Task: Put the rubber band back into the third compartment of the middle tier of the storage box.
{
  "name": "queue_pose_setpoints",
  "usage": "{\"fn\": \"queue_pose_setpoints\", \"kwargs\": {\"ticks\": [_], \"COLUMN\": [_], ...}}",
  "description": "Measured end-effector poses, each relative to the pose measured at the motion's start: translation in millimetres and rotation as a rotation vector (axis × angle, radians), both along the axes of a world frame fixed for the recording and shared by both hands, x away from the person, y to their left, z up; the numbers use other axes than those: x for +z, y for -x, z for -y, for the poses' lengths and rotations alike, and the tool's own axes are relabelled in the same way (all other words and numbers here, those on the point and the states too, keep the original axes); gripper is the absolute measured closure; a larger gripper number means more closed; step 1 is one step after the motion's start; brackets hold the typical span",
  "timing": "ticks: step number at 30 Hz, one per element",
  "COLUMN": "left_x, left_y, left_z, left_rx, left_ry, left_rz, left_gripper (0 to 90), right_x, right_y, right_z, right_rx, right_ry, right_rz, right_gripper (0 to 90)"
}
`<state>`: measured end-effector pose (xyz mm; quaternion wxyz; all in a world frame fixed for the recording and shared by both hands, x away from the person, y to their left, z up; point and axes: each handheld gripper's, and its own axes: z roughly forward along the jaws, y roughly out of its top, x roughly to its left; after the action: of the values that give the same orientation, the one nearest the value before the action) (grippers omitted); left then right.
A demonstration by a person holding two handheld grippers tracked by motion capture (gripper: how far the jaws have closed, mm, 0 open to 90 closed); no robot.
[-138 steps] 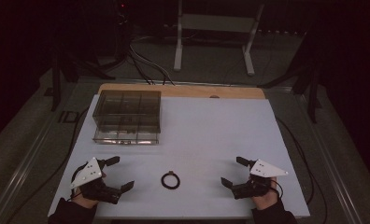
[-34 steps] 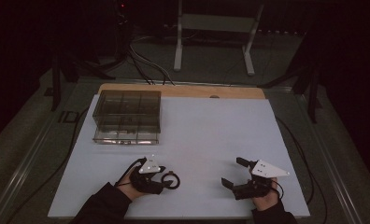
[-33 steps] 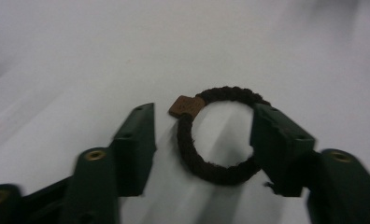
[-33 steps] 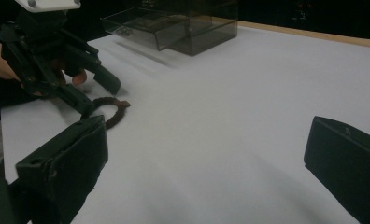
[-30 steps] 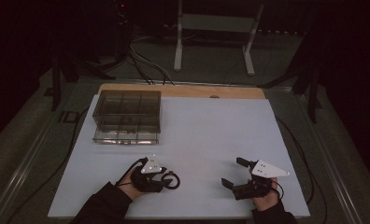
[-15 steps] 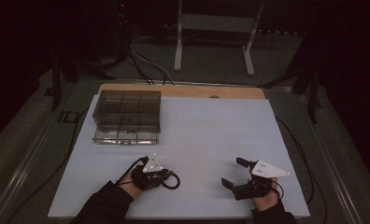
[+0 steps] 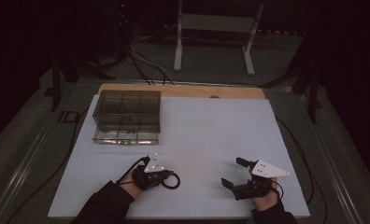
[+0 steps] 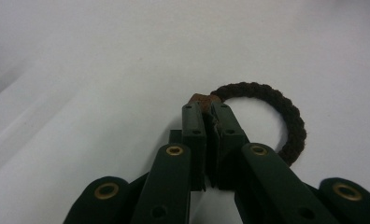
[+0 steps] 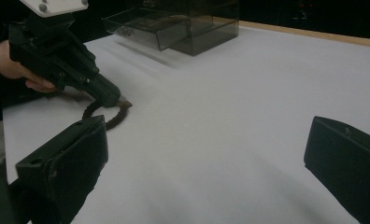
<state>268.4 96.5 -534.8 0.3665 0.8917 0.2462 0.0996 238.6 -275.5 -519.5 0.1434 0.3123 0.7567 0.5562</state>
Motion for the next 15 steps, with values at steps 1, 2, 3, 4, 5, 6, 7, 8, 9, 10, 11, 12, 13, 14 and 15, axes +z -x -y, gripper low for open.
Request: {"fn": "queue_pose_setpoints", "kwargs": {"ticks": [1, 2, 3, 4, 5, 6, 7, 8, 9, 10, 11, 12, 13, 14, 15], "left_x": [0.1, 0.2, 0.6, 1.3, 2.1, 3.4, 5.0, 6.6, 8.2, 9.7, 11.0, 12.2, 12.2, 13.9, 14.6], "left_y": [0.1, 0.3, 0.3, 0.5, 0.6, 0.5, 0.5, 0.5, 0.5, 0.7, 0.7, 0.9, 0.9, 1.3, 1.3], "left_z": [0.5, 0.9, 0.8, 0.9, 0.8, 0.2, -0.2, -0.7, -1.4, -2.0, -2.5, -2.5, -2.5, -2.3, -2.3], "left_rx": [0.000, -0.003, -0.006, -0.004, -0.007, -0.009, -0.006, -0.007, -0.006, -0.001, -0.001, -0.002, -0.002, -0.005, -0.007], "left_ry": [0.002, 0.002, 0.004, 0.008, 0.012, 0.023, 0.029, 0.029, 0.030, 0.035, 0.040, 0.043, 0.043, 0.042, 0.042], "left_rz": [-0.002, -0.002, -0.003, -0.003, -0.004, -0.008, -0.008, -0.004, 0.000, 0.001, 0.005, 0.005, 0.005, 0.009, 0.009], "left_gripper": [87.4, 87.4, 87.7, 87.7, 87.7, 87.7, 87.7, 87.8, 87.8, 87.8, 87.8, 87.8, 87.8, 87.8, 87.8], "right_x": [0.1, 0.2, 0.3, 0.2, 0.0, -0.1, 0.0, 0.2, 0.3, 0.1, -0.2, -0.2, -0.2, 0.0, 0.1], "right_y": [0.3, 0.5, 0.3, -0.1, -0.2, 0.0, 0.4, 0.5, 0.3, 0.0, 0.0, 0.2, 0.2, 0.4, -0.1], "right_z": [-0.1, 0.0, 0.1, 0.2, 0.2, 0.3, 0.1, 0.1, 0.1, 0.0, 0.0, -0.3, -0.3, -0.3, -0.3], "right_rx": [0.000, 0.000, -0.001, -0.001, -0.002, -0.001, -0.001, -0.001, -0.001, -0.001, 0.000, 0.001, 0.001, 0.001, 0.000], "right_ry": [0.003, 0.004, 0.001, -0.001, -0.003, 0.003, 0.004, 0.003, 0.002, 0.001, 0.002, 0.006, 0.006, 0.005, 0.002], "right_rz": [0.002, 0.004, 0.003, 0.001, -0.002, 0.000, 0.001, 0.003, 0.002, 0.000, -0.001, 0.001, 0.001, 0.002, 0.002], "right_gripper": [0.0, 0.0, 0.0, 0.0, 0.0, 0.0, 0.0, 0.0, 0.0, 0.0, 0.0, 0.0, 0.0, 0.0, 0.0]}}
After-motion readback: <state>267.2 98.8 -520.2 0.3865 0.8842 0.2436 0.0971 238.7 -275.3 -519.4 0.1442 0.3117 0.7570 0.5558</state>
